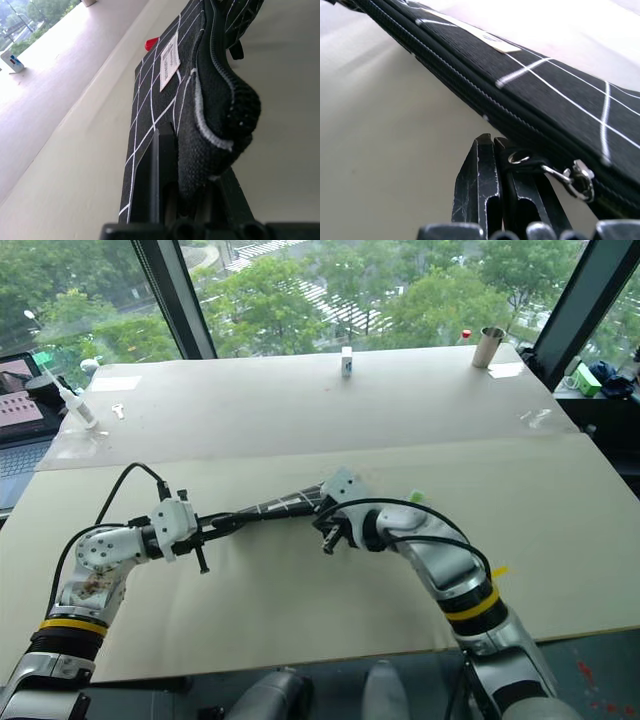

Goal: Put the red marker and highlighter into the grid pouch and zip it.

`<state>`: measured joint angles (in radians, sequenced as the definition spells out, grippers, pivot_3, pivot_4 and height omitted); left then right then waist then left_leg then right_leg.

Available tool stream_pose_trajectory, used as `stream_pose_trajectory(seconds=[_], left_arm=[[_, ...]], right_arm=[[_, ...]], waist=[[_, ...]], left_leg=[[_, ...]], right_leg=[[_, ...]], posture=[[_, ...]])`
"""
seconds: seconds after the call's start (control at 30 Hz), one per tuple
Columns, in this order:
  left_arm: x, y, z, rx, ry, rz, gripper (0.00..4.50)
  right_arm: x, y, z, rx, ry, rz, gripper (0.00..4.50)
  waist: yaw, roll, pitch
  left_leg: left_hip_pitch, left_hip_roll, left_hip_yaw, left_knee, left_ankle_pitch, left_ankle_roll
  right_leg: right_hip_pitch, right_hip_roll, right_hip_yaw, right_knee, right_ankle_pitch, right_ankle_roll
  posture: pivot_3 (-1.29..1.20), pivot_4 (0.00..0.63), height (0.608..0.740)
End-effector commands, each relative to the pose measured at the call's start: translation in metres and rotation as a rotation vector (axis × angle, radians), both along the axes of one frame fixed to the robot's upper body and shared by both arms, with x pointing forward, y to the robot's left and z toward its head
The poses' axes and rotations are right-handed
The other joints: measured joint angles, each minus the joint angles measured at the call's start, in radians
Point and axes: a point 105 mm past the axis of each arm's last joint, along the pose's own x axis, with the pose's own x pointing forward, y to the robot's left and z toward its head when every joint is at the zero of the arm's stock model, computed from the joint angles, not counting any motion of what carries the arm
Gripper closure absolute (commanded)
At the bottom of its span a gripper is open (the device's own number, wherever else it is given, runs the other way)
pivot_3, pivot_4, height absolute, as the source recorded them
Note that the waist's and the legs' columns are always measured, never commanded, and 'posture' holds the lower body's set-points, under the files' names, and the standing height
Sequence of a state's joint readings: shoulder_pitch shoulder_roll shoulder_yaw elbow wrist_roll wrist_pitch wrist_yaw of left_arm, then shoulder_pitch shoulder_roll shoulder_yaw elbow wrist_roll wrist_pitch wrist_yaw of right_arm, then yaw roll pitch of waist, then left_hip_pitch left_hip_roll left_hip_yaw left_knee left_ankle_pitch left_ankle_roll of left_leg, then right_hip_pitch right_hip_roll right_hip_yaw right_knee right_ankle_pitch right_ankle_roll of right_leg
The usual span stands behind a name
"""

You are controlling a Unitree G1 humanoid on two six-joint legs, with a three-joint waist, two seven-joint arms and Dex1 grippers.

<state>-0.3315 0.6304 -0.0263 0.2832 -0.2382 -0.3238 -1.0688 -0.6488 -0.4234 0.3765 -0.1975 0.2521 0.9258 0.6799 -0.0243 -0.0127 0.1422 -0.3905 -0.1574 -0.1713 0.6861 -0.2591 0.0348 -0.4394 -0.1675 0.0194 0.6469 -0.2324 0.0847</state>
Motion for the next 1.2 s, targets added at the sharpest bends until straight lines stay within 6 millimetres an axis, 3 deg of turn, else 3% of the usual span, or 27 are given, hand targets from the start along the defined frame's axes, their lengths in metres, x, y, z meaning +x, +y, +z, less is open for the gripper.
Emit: stream_pose_trajectory(seconds=[0.03, 0.13, 0.27, 0.33, 0.5, 0.6, 0.67, 0.73, 0.8, 0.9, 0.97, 1.07, 1.2], left_arm=[[0.002, -0.002, 0.01, -0.017, -0.043, -0.006, 4.5], [0.003, -0.003, 0.01, -0.022, -0.046, -0.008, 4.5], [0.003, -0.003, 0.01, -0.027, -0.045, -0.01, 4.5], [0.004, -0.004, 0.01, -0.028, -0.044, -0.012, 4.5], [0.006, -0.007, 0.01, -0.038, -0.044, -0.019, 4.5], [0.006, -0.008, 0.01, -0.042, -0.045, -0.02, 4.5], [0.007, -0.008, 0.011, -0.047, -0.045, -0.019, 4.5], [0.007, -0.008, 0.01, -0.051, -0.043, -0.019, 4.5], [0.006, -0.009, 0.009, -0.054, -0.04, -0.019, 4.5], [0.006, -0.01, 0.008, -0.057, -0.036, -0.023, 4.5], [0.007, -0.012, 0.007, -0.06, -0.034, -0.028, 4.5], [0.008, -0.014, 0.008, -0.066, -0.035, -0.035, 4.5], [0.008, -0.016, 0.007, -0.073, -0.035, -0.036, 4.5]], right_arm=[[0.0, 0.017, 0.011, -0.036, -0.095, 0.104, 4.49], [0.015, 0.02, 0.021, -0.022, -0.107, 0.083, 4.49], [-0.011, 0.041, 0.037, 0.039, -0.06, 0.274, 4.49], [-0.023, 0.045, 0.028, -0.019, -0.074, 0.371, 4.49], [-0.012, 0.055, 0.001, -0.138, -0.051, 0.365, 4.49], [-0.007, 0.057, -0.005, -0.177, -0.067, 0.359, 4.49], [0.01, 0.058, -0.002, -0.179, -0.1, 0.281, 4.49], [0.019, 0.063, 0.016, -0.109, -0.108, 0.243, 4.49], [0.015, 0.069, 0.026, -0.058, -0.092, 0.27, 4.49], [-0.012, 0.079, 0.032, 0.004, -0.039, 0.407, 4.49], [-0.021, 0.078, 0.022, -0.035, -0.021, 0.455, 4.49], [-0.017, 0.068, -0.001, -0.166, -0.041, 0.447, 4.49], [-0.011, 0.07, -0.002, -0.169, -0.046, 0.413, 4.49]], waist=[[0.0, 0.0, 0.0], [-0.001, 0.0, 0.0], [-0.002, 0.0, 0.0], [-0.003, 0.0, 0.0], [-0.015, 0.0, 0.0], [-0.019, 0.0, 0.0], [-0.021, 0.0, 0.0], [-0.022, 0.0, 0.0], [-0.022, 0.0, 0.0], [-0.021, 0.0, 0.0], [-0.021, 0.0, 0.0], [-0.021, 0.0, 0.0], [-0.022, 0.0, 0.0]], left_leg=[[0.0, 0.0, 0.0, 0.0, 0.0, 0.0], [0.0, 0.0, 0.0, 0.0, 0.0, 0.0], [0.0, 0.0, 0.0, 0.0, 0.0, 0.0], [0.0, 0.0, 0.0, 0.0, 0.0, 0.0], [0.0, 0.0, 0.0, 0.0, 0.0, 0.0], [0.0, 0.0, 0.0, 0.0, 0.0, 0.0], [0.0, 0.0, 0.0, 0.0, 0.0, 0.0], [0.0, 0.0, 0.0, 0.0, 0.0, 0.0], [0.0, 0.0, 0.0, 0.0, 0.0, 0.0], [0.0, 0.0, -0.001, 0.0, 0.0, 0.0], [-0.001, 0.0, -0.001, 0.0, 0.0, 0.0], [-0.001, 0.0, -0.001, 0.0, 0.0, 0.0], [-0.001, 0.0, -0.001, 0.0, 0.0, 0.0]], right_leg=[[0.0, 0.0, 0.0, 0.0, 0.0, 0.0], [0.0, 0.0, 0.0, 0.0, 0.0, 0.0], [0.0, 0.0, -0.001, 0.0, 0.0, 0.0], [0.0, 0.0, -0.001, 0.001, 0.0, 0.0], [0.0, 0.0, -0.001, 0.001, 0.0, 0.0], [0.0, 0.0, -0.001, 0.001, 0.0, 0.0], [0.0, 0.0, -0.001, 0.001, 0.0, 0.0], [0.0, 0.0, -0.001, 0.001, 0.0, 0.0], [-0.001, 0.0, -0.001, 0.001, 0.0, 0.0], [0.0, 0.0, -0.001, 0.002, 0.0, 0.0], [0.0, 0.0, -0.002, 0.002, 0.0, 0.0], [0.0, 0.0, -0.002, 0.002, 0.0, 0.0], [-0.001, 0.0, -0.002, 0.002, 0.0, 0.0]], posture=[[0.0, 0.15, 0.739], [0.0, 0.15, 0.739], [0.0, 0.15, 0.739], [0.0, 0.15, 0.739], [0.0, 0.15, 0.739], [0.0, 0.15, 0.739], [0.0, 0.15, 0.739], [0.0, 0.15, 0.739], [0.0, 0.15, 0.739], [0.0, 0.15, 0.739], [0.0, 0.15, 0.739], [0.0, 0.15, 0.739], [0.0, 0.15, 0.739]])
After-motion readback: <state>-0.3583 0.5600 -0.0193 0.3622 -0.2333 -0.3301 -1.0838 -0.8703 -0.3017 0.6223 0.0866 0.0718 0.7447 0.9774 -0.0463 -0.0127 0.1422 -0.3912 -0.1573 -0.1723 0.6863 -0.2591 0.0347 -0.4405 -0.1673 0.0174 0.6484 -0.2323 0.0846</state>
